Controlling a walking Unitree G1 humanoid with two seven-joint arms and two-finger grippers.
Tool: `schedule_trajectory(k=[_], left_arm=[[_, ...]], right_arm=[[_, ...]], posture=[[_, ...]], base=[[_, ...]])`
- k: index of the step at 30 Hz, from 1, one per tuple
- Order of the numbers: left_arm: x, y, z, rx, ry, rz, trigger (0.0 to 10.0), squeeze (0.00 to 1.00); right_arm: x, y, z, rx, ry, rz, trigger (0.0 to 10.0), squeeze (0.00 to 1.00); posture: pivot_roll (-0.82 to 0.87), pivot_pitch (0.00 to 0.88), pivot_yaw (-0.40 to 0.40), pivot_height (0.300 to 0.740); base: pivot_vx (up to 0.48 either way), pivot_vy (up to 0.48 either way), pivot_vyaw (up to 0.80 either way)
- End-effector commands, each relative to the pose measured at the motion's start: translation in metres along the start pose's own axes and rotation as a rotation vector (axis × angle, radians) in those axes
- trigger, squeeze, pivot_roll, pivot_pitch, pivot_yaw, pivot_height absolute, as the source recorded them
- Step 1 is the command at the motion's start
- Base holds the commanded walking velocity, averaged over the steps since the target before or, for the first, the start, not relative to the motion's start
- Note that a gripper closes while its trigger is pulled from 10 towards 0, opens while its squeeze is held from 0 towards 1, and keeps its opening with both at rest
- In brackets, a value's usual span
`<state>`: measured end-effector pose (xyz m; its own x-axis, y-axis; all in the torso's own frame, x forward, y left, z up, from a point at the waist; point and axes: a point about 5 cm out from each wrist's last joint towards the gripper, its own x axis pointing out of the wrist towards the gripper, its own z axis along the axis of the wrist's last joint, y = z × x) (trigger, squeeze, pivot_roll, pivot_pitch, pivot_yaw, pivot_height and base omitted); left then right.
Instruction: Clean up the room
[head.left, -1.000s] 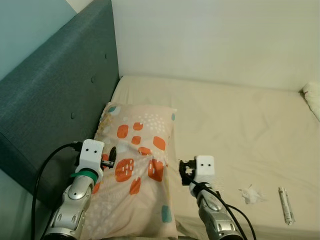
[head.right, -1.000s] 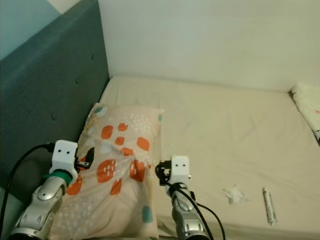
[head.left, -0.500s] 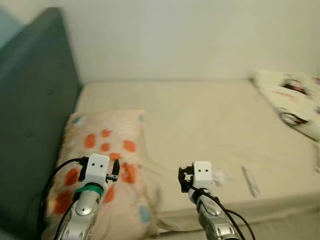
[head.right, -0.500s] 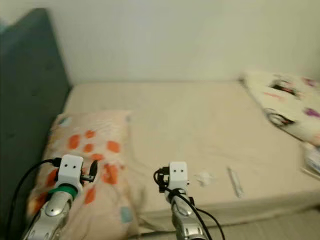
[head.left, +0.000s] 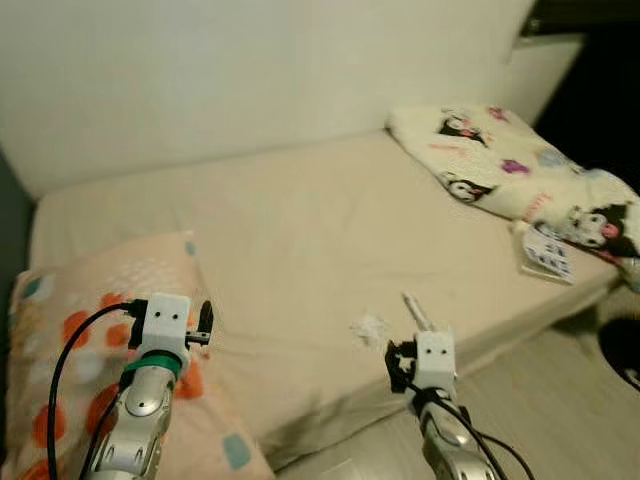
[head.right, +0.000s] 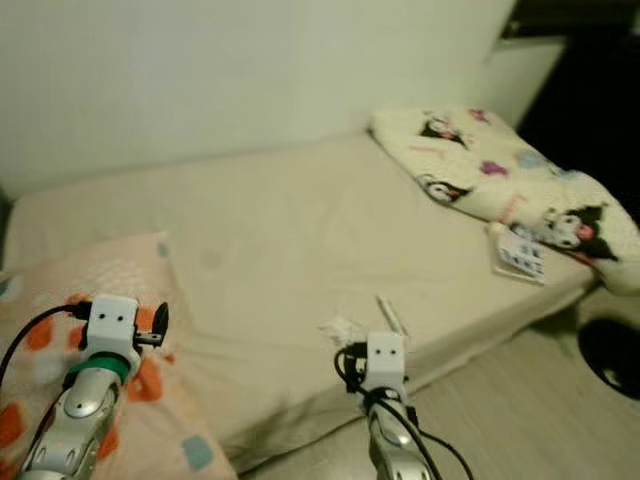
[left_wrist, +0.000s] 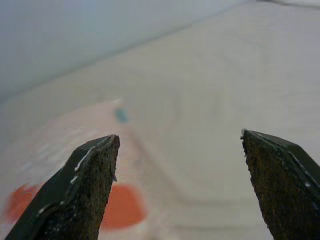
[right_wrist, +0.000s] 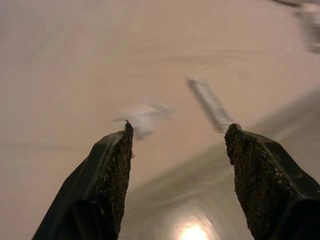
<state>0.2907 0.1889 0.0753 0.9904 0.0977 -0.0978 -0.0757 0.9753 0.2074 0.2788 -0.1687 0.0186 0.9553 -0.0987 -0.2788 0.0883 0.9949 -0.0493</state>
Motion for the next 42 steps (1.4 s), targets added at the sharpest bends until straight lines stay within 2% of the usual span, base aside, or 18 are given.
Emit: schedule_trajectory(k=[1,6,11,15,21,22,32,42], left_arm=[[-0.008,-0.004,-0.011,-0.020,0.047,-0.016,10.0,0.00],[-0.011,-0.007,-0.013,-0.064,0.054,-0.039,10.0,0.00],[-0.013,-0.011,-0.016,-0.029,0.055,-0.065,10.0,0.00],[-0.014,-0.015,-0.020,-0.010,0.063,-0.054,10.0,0.00],[-0.016,-0.022,-0.016,-0.052,0.034,-0.068,10.0,0.00],[-0.018,-0.024,-0.010,-0.078,-0.012,-0.069,10.0,0.00],[-0.023,-0.026,-0.007,-0.108,-0.025,-0.096,10.0,0.00],[-0.029,-0.019,-0.011,-0.111,-0.020,-0.055,10.0,0.00]], right_arm=[[-0.005,-0.014,-0.004,-0.030,-0.001,-0.049,10.0,0.00],[-0.006,-0.019,-0.004,-0.040,-0.005,-0.058,10.0,0.00],[-0.002,-0.022,0.002,-0.045,-0.019,-0.064,10.0,0.00],[0.002,-0.017,0.011,-0.051,-0.044,-0.045,10.0,0.00],[-0.002,-0.012,0.014,-0.055,-0.059,-0.019,10.0,0.00],[-0.005,-0.009,0.010,-0.058,-0.053,-0.005,10.0,0.00],[-0.008,-0.004,0.004,-0.038,-0.031,-0.024,10.0,0.00],[-0.004,-0.001,0.009,-0.036,-0.036,-0.011,10.0,0.00]], posture=[[0.07,0.000,0.016,0.740],[0.07,0.000,0.019,0.740],[0.07,0.000,0.013,0.740],[0.06,0.000,0.014,0.740],[0.05,0.000,0.004,0.740],[0.05,0.000,-0.002,0.740],[0.07,0.000,0.001,0.740],[0.08,0.000,-0.005,0.740]], base=[[0.000,0.000,-0.80],[0.000,0.000,-0.80],[0.000,0.000,-0.80],[0.000,0.000,-0.80],[0.000,0.000,-0.80],[0.000,0.000,-0.80],[0.000,0.000,-0.80],[0.000,0.000,-0.80]])
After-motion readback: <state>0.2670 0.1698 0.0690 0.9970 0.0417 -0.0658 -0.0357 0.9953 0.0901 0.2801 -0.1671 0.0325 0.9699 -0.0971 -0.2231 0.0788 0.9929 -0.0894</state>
